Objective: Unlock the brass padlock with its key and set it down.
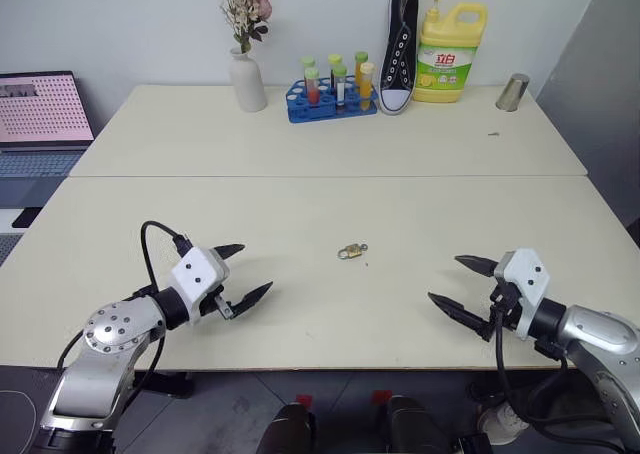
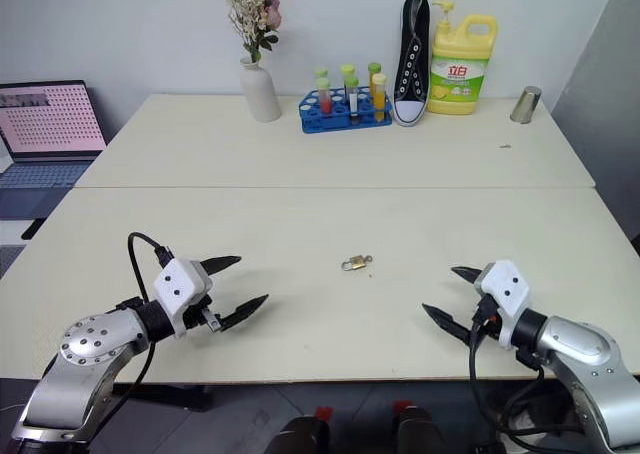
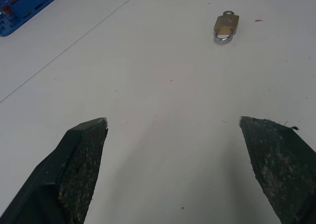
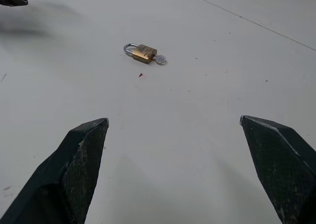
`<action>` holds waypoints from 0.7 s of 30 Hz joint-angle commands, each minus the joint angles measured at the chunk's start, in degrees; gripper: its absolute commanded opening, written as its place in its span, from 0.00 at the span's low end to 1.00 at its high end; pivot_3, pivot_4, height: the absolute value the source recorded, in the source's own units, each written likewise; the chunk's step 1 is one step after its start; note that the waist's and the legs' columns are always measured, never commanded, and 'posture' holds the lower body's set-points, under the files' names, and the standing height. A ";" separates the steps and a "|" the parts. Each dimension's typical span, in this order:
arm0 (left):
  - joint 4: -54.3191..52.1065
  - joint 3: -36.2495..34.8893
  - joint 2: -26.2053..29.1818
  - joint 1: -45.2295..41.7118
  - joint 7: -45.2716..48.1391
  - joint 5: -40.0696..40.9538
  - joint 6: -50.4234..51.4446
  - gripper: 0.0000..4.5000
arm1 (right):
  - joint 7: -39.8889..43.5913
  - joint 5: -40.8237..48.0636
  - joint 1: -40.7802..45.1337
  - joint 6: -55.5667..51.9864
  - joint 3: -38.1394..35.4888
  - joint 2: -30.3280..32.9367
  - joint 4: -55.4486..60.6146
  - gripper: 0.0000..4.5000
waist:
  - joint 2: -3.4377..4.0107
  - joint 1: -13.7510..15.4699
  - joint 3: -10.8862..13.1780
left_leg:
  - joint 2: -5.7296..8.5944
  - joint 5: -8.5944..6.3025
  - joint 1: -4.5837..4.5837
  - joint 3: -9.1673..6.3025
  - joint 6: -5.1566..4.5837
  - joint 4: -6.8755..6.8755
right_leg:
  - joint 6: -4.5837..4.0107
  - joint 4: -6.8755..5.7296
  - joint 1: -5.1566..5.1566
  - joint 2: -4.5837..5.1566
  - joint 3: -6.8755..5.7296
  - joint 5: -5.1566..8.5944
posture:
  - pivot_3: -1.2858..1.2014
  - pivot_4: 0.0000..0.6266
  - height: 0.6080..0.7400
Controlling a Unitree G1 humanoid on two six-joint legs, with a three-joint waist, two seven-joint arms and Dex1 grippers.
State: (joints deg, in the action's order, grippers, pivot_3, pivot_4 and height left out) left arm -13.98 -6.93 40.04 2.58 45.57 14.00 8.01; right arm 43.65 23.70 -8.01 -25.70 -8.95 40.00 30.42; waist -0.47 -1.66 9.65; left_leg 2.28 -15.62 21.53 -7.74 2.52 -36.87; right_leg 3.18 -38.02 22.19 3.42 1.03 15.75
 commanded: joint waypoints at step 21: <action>-1.52 4.40 -0.71 -8.04 6.61 5.12 4.62 1.00 | -1.08 -0.60 3.57 -0.02 1.83 -1.20 0.36 0.99 | -0.01 0.05 0.01 | 0.01 0.00 0.00 -0.01 0.00 -0.02 | 0.00 -0.01 0.00 0.00 0.00 0.00 | 0.52 0.24 1.00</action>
State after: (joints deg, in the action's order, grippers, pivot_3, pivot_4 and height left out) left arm -15.11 -3.68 39.38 -3.94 51.46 18.96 12.51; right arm 43.32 21.69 -5.30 -23.84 -7.28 38.28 27.52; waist -0.48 -1.60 9.65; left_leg 2.30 -15.62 21.54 -7.74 2.53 -36.91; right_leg 3.18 -38.02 22.19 3.42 1.03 15.74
